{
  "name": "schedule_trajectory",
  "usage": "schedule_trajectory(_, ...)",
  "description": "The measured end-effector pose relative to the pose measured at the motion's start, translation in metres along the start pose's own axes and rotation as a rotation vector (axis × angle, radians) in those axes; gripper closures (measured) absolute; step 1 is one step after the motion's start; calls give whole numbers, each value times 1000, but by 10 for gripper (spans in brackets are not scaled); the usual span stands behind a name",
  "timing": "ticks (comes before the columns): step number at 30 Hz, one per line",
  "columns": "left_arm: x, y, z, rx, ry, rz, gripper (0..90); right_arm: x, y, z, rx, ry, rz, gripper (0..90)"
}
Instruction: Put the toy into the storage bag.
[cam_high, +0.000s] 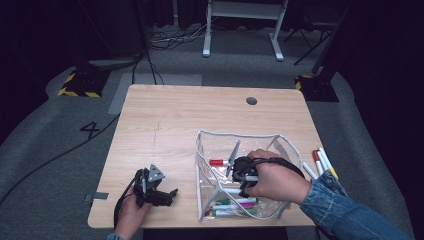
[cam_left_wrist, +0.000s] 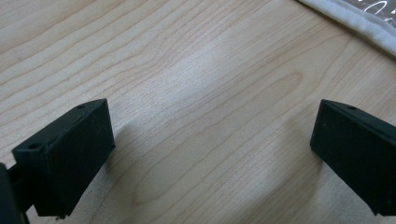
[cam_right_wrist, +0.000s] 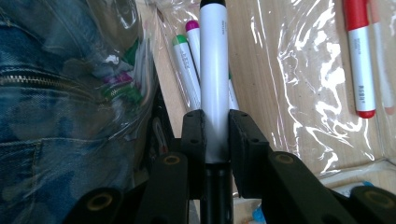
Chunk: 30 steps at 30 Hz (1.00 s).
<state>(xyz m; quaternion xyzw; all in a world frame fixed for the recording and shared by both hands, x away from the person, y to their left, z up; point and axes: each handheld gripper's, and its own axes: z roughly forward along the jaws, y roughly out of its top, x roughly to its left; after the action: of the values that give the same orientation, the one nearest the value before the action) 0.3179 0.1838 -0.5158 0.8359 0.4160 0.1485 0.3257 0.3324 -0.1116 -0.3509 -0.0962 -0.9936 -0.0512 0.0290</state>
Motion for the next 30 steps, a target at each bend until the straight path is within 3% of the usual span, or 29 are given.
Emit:
schedule_trajectory(9, 0, 0, 0, 1, -1, 1, 0, -2, 9, 17, 58, 25, -30, 771)
schedule_trajectory(17, 0, 0, 0, 3, -5, 2, 0, -6, 13, 30, 72, 39, -57, 771)
schedule_trajectory(24, 0, 0, 0, 1, -3, 1, 0, -9, 10, 43, 58, 70, -79, 770)
schedule_trajectory(30, 0, 0, 0, 1, -3, 1, 0, -14, 4, 53, 46, 65, -114, 738)
